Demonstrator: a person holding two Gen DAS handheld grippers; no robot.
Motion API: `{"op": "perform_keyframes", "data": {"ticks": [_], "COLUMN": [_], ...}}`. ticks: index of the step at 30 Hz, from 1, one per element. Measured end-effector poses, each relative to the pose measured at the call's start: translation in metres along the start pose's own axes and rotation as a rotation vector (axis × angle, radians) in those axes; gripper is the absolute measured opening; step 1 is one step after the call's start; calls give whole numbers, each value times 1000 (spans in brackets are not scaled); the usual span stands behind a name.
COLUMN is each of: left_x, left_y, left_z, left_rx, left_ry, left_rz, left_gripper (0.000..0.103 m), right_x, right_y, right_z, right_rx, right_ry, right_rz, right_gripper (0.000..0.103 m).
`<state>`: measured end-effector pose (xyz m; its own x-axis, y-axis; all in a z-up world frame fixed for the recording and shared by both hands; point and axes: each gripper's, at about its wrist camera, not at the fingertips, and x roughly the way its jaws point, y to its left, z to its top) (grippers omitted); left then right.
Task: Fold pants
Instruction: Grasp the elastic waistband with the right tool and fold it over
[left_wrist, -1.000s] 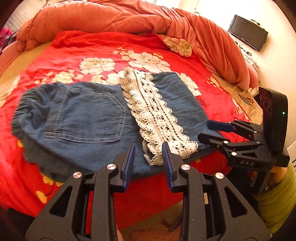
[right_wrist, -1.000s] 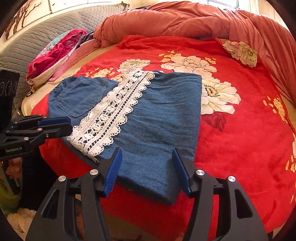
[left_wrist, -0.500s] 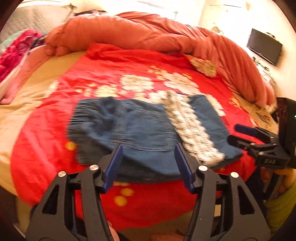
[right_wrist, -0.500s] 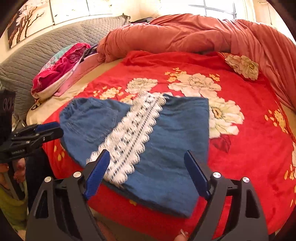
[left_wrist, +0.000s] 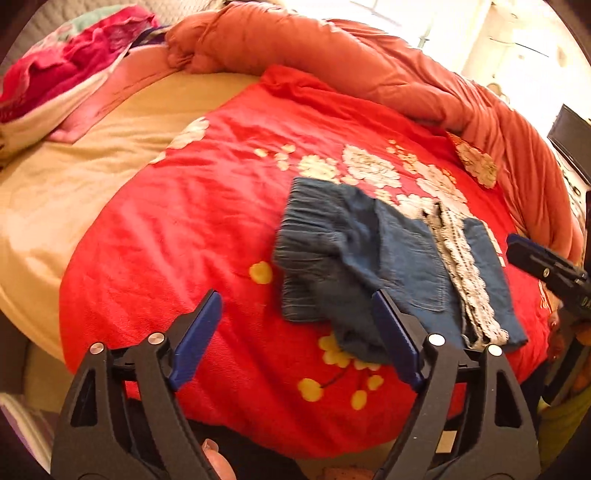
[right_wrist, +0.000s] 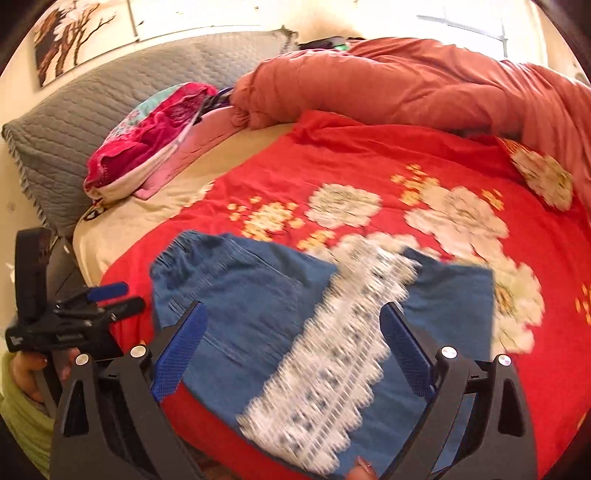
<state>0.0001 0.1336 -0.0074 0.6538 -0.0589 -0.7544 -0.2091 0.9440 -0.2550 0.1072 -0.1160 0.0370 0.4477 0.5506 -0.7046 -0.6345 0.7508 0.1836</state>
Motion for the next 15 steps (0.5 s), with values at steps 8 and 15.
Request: {"op": "perform_keyframes", "data": {"ticks": [8, 15], "left_x": [12, 24], "left_y": [2, 1], "left_z": [-2, -3], "left_rx": [-21, -29], "left_ry": [30, 50], "left_rz": [-17, -38], "left_gripper": [77, 77], "right_x": [44, 88], "right_y": [33, 61], "right_z": [38, 58], "right_rx": [-124, -208], "right_ry": [60, 156], "right_rz": [46, 125], "right_gripper": [97, 97]}}
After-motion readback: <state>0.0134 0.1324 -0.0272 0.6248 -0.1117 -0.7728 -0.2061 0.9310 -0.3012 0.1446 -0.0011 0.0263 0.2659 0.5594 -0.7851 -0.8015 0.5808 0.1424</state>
